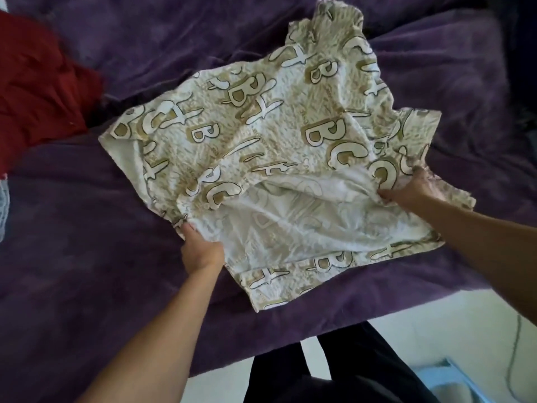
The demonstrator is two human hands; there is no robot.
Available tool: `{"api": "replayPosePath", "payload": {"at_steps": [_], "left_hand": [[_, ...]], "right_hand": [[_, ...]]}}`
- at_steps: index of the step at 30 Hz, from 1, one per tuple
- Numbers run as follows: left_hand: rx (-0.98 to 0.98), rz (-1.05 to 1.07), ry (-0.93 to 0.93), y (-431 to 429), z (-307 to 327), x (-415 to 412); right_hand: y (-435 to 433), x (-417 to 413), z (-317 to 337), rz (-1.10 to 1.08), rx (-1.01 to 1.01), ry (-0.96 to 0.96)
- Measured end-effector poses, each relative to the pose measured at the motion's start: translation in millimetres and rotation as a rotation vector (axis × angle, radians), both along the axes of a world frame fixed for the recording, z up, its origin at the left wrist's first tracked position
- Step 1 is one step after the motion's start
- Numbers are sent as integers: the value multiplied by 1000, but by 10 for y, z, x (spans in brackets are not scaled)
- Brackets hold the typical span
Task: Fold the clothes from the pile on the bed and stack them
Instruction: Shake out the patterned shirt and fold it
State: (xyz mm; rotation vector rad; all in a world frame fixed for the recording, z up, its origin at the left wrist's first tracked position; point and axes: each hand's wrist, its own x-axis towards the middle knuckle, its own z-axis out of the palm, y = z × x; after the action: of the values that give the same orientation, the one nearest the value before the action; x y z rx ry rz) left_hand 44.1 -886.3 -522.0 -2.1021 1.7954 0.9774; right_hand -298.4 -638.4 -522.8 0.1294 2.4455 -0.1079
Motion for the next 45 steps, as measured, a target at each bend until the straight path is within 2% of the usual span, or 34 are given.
{"api": "replayPosePath", "payload": {"at_steps": [2,5,7,9,12,14,16,18,20,24,27,29,33,37,40,45], "left_hand": [[-62,-60,-87,-129,37,206],[-167,-88,-229,-357,153,579],[-317,-286,-255,-361,232,658],[-386,-576,-140,-160,330,553],[-211,-940,34,399,421,259],[-42,-1138,-43,809,371,131],[27,-1228,-186,1119,233,130],[-23,-1199,-266,1295,92,191],[-132,-1131,-257,1372,-32,240],[-305,-1002,-180,1289,-133,275],[-254,-989,-178,1290,93,352],[-209,-944,-266,1379,355,518],[-120,-887,-397,1605,879,1074],[-121,-942,-547,1673,1187,1367],[-133,-911,-587,1619,1322,1338],[-234,-785,-532,1162,1411,1165]], "right_hand": [[126,19,72,129,35,78],[393,3,237,165,58,169],[562,51,333,193,49,221],[726,163,405,317,-1,317],[950,345,459,594,52,245],[1068,421,433,751,173,121],[1168,413,342,831,242,68],[1266,334,190,854,249,75],[1360,195,40,870,216,138],[1544,7,-39,879,-101,338],[1650,-26,158,903,-210,351],[1712,-14,365,939,-264,344],[1868,98,701,1098,-228,226],[2000,205,771,1118,-154,54],[1986,251,776,1146,-141,43],[1526,31,987,977,-221,79]]}}
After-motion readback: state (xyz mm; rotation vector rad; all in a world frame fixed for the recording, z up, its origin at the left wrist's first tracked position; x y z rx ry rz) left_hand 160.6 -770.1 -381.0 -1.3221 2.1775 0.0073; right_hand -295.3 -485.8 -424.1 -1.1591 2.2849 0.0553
